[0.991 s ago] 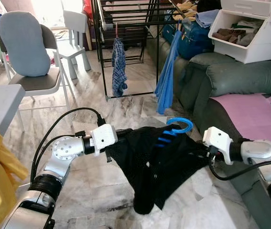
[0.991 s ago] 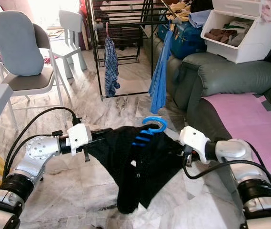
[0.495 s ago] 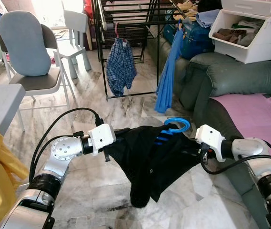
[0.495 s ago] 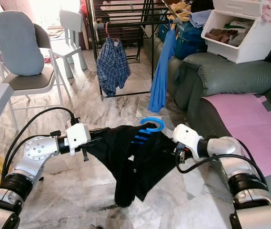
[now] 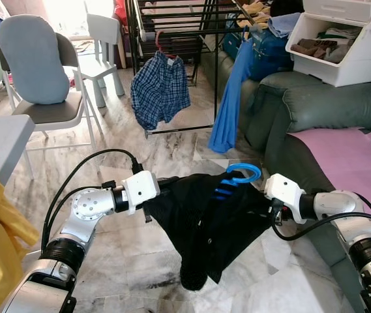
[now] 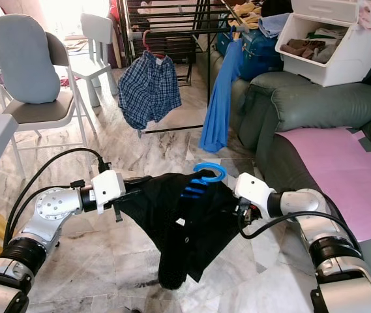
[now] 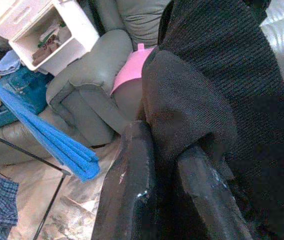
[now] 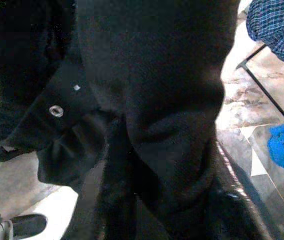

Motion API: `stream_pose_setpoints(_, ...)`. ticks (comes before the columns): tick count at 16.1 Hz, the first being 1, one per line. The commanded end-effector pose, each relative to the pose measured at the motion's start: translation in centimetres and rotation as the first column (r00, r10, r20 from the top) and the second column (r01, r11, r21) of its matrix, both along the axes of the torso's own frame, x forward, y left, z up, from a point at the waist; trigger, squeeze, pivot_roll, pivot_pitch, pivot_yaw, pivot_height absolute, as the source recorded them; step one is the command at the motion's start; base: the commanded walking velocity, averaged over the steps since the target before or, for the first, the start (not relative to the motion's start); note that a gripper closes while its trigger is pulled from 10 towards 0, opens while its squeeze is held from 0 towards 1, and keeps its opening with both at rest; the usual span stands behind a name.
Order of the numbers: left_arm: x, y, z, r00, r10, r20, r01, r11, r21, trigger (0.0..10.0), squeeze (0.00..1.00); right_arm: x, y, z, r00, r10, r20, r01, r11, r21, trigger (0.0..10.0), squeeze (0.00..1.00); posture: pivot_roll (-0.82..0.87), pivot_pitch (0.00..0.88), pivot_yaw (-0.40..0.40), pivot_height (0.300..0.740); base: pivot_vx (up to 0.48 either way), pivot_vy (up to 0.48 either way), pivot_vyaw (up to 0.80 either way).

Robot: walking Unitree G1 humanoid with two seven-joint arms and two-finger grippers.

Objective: Hang hanger

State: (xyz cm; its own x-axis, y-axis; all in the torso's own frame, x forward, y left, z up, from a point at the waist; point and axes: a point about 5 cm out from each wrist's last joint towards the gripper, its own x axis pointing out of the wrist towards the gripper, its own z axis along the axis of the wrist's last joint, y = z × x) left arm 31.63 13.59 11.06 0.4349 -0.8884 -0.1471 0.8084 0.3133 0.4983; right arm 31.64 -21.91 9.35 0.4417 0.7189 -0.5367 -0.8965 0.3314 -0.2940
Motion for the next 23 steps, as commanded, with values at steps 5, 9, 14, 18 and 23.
stream_pose_setpoints(5, 1.4, -0.2, 3.0, 0.989, 0.083, 0.123, -0.066, 0.989, -0.136, 0.0, 0.0, -0.9, 0.5, -1.4, 0.998, 0.036, -0.049, -0.036, 0.999, 0.003, 0.0, 0.0, -0.09, 0.0, -0.015, 0.74, 0.0, 0.0, 0.0)
stream_pose_setpoints(9, 1.5, -0.2, 2.8, 0.991, 0.083, 0.107, -0.068, 0.989, -0.13, 0.0, 0.0, -0.8, 0.6, -1.3, 0.999, 0.034, -0.041, -0.033, 0.999, 0.014, 0.0, 0.0, -0.09, 0.0, -0.018, 0.74, 0.0, 0.0, 0.0)
stream_pose_setpoints(14, 1.2, -0.2, 1.2, 0.996, 0.089, 0.027, -0.087, 0.993, -0.081, 10.0, 1.0, -0.7, 0.5, -1.2, 1.0, 0.018, -0.019, -0.018, 1.0, 0.017, 0.0, 0.0, -0.09, 0.0, -0.018, 0.74, 0.0, 0.0, 0.0)
stream_pose_setpoints(18, 0.1, -0.2, 0.0, 0.998, 0.066, -0.001, -0.066, 0.995, -0.07, 10.0, 1.0, -0.4, 0.5, -1.5, 0.996, -0.086, 0.03, 0.085, 0.996, 0.017, 0.0, 0.0, -0.09, 0.0, -0.015, 0.74, 0.0, 0.0, 0.0)
stream_pose_setpoints(23, -0.5, 0.5, -0.1, 0.992, 0.126, -0.004, -0.126, 0.984, -0.13, 10.0, 1.0, -0.4, 0.6, -2.6, 0.972, -0.232, 0.047, 0.231, 0.973, 0.032, 0.0, 0.0, -0.09, 0.0, -0.013, 0.74, 0.0, 0.0, 0.0)
